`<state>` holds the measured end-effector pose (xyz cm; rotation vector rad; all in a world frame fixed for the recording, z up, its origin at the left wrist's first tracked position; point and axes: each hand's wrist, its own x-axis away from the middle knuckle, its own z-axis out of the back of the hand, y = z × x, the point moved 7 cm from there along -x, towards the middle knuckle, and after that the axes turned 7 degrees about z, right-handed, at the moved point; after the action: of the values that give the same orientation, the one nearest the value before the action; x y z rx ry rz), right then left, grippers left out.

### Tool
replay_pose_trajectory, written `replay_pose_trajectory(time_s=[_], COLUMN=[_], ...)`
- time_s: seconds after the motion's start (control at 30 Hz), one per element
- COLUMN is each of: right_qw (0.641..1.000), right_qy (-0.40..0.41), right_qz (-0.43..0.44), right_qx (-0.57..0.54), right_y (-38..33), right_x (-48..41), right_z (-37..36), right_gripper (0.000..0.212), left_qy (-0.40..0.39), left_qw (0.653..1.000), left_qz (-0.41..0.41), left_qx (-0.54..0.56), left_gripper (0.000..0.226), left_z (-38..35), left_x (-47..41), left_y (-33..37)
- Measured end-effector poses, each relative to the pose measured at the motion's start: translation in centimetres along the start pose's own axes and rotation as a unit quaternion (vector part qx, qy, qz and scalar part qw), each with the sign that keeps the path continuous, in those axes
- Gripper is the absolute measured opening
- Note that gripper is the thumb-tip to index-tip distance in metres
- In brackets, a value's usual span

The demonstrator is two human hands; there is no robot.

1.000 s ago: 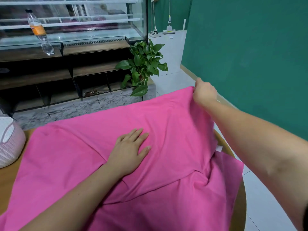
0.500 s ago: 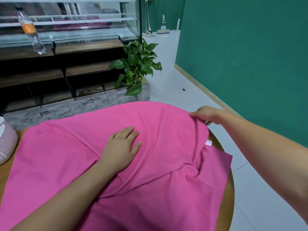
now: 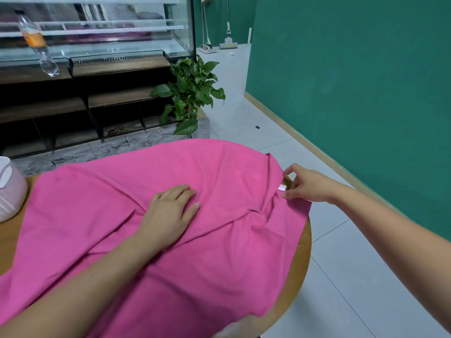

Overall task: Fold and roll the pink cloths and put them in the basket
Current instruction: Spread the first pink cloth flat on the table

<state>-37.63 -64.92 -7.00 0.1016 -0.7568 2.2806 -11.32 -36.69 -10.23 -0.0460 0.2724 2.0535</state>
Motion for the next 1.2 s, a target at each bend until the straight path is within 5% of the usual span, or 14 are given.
replay_pose_trajectory(time_s=[0.33,0.5,0.77,0.93,1.2], right_qw=[0.993,0.995,0.944,0.97,0.991], right_qy=[0.034,-0.006,-0.136,-0.02,0.039], right_qz=[-0.055,-0.096,-0.179,-0.067,-0.059], right_qx=[0.096,-0.032,0.244,0.234,0.111], right_y=[2.9,4.6,5.4,0.6,0.9], right_x=[3.8,6.3,9.4,6.6,4.7], right_z=[-1.5,-2.0,-0.9,-0.8,-1.8], right_gripper=[0.038,0.026,0.027,0.041,0.031], left_qy=[-0.012,-0.007,-0.008,-0.009,-0.021], left_qw=[1.0,1.0,1.0,1.0,0.999], left_qz=[-0.013,-0.018,-0.021,-0.017,-0.016], left_qx=[0.022,0.016,0.015,0.022,0.024], left_gripper=[0.064,0.062,0.065,0.061,0.058], left_z=[-0.1,-0.3,-0.3,-0.6,-1.2], left_x=[3.4,4.5,4.6,4.8,4.7], left_y=[2.5,2.7,2.7,2.3,1.6])
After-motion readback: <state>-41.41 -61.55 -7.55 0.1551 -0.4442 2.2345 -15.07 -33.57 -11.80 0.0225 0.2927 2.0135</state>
